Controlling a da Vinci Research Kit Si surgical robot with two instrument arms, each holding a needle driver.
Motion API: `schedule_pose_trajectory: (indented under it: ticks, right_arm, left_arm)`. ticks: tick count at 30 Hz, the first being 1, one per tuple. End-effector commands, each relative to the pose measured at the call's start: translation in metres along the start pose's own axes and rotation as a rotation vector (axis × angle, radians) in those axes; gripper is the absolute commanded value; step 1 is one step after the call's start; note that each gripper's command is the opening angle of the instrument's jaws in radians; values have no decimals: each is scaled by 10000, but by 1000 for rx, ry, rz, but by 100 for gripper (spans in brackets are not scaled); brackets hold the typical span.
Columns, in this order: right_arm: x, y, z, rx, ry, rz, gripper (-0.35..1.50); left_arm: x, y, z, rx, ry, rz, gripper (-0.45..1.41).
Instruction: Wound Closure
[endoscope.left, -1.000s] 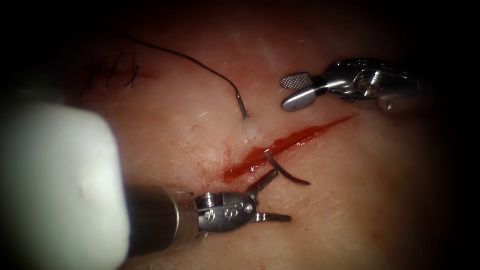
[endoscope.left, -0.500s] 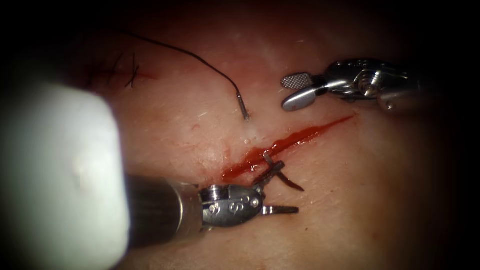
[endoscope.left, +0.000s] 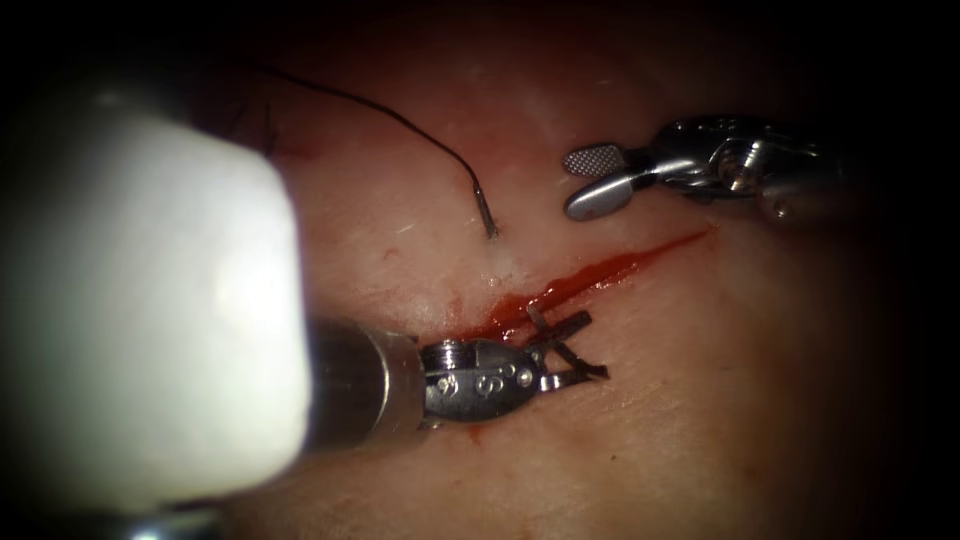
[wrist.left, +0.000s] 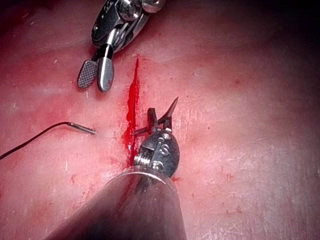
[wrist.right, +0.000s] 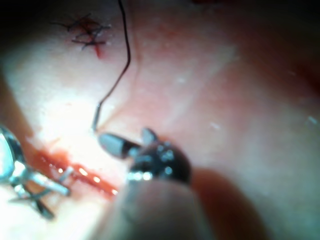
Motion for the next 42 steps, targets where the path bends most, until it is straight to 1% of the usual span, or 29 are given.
schedule_pose_trajectory:
  ticks: [1, 2, 3, 4, 5, 6, 8, 10, 14, 15, 22, 23, 29, 34, 36, 37, 42]
  right_arm:
    - [-4, 0, 7, 3, 0, 2, 126]
    - [-4, -1, 5, 4, 0, 2, 126]
    - [-4, -2, 2, 8, 2, 3, 126]
    - [-4, -3, 1, 6, 3, 3, 126]
    - [-5, -4, 0, 6, 3, 4, 126]
    - [-5, -5, -2, 3, 6, 6, 126]
    - [-5, -5, -2, -2, 9, 8, 126]
    - [-6, -6, -2, -5, 11, 9, 126]
    - [-6, -7, -2, -5, 11, 8, 126]
    - [-7, -7, -2, -3, 9, 8, 126]
    - [-9, -9, -1, 0, 7, 7, 126]
    - [-9, -10, -1, 3, 6, 7, 126]
    - [-11, -13, -2, 4, 5, 7, 126]
    - [-13, -13, -6, 7, 4, 0, 126]
    - [-12, -13, -8, 9, 4, 1, 126]
    - [-11, -14, -12, 8, 5, 2, 126]
    - [-6, -19, -28, -8, 21, 39, 124]
  left_arm:
    - [-2, 12, 3, -6, 6, -6, -45]
    - [-3, 13, -1, -11, 9, -23, -45]
    - [-3, 15, -3, -35, 22, -76, -45]
    - [-2, 16, -4, -48, 32, -99, -45]
    - [-1, 18, -5, -59, 47, -117, -45]
    - [3, 21, -7, -85, 78, -165, -45]
    - [8, 25, -9, -114, 106, -194, -45]
    - [20, 30, -14, -167, 161, -242, -45]
    - [37, 36, -22, -233, 248, -311, -45]
    - [45, 39, -26, -264, 288, -345, -45]
    - [65, 40, -40, -339, 415, -434, -45]
    - [70, 38, -44, -355, 455, -459, -45]
    - [81, 31, -58, -398, 518, -481, -45]
    - [87, 24, -68, -351, 531, -386, -45]
    - [89, 20, -72, -317, 534, -344, -45]
    - [91, 13, -77, -281, 525, -292, -45]
    - [96, -5, -85, -198, 495, -153, -45]
